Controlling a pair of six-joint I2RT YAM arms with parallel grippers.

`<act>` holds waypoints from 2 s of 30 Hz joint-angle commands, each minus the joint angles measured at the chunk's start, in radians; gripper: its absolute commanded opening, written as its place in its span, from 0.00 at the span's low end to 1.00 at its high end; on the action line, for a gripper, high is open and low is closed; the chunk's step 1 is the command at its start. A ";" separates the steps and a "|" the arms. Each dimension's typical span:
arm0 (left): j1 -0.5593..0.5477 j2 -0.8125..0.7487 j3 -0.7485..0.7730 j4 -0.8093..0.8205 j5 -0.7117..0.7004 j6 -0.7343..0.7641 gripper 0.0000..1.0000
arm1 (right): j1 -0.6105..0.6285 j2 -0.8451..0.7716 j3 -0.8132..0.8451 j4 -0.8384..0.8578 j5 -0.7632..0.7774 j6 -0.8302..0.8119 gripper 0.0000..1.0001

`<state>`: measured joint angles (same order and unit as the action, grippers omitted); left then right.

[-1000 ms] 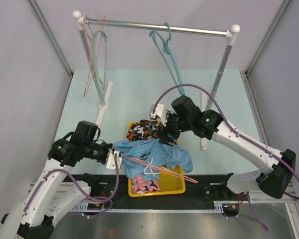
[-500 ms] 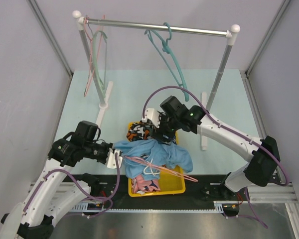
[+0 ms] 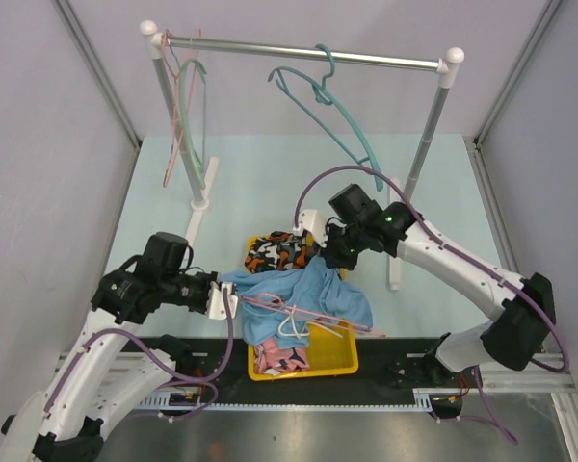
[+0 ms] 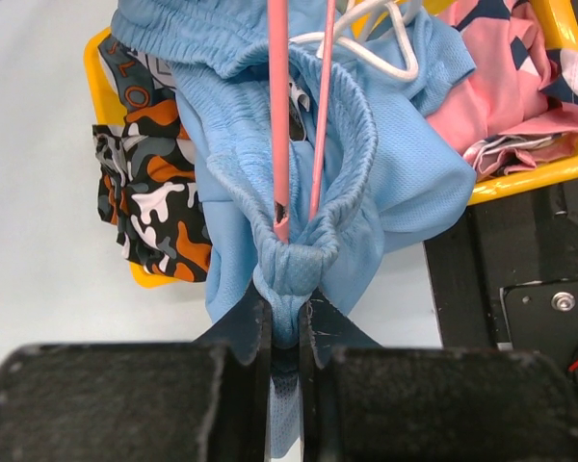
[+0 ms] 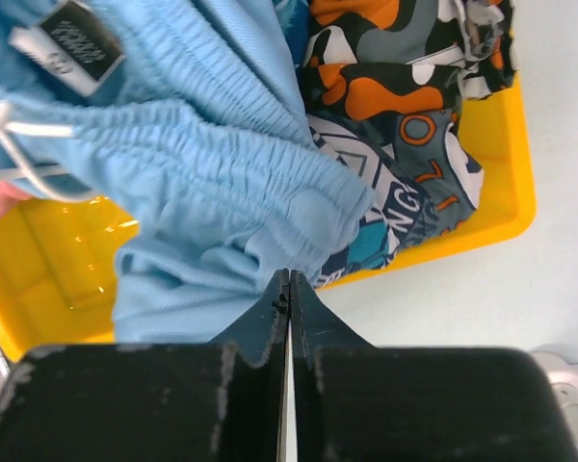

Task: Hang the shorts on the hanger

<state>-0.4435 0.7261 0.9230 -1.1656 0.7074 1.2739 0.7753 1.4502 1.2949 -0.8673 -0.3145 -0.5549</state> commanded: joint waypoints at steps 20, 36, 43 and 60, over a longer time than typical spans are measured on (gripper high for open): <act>-0.003 -0.024 0.000 0.064 0.043 -0.081 0.00 | -0.011 -0.074 -0.029 0.088 -0.041 0.165 0.79; -0.003 -0.036 -0.012 0.099 0.010 -0.157 0.00 | -0.056 0.130 0.070 0.012 -0.181 0.147 0.09; -0.003 -0.043 -0.018 0.135 0.026 -0.232 0.00 | -0.114 -0.052 0.050 -0.068 -0.207 0.067 0.00; 0.026 -0.099 0.022 0.213 0.168 -0.387 0.00 | -0.254 -0.701 -0.255 -0.039 -0.149 -0.028 0.00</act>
<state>-0.4412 0.6357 0.9051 -0.9764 0.8127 0.9394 0.5564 0.8051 1.0672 -0.9165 -0.4877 -0.5499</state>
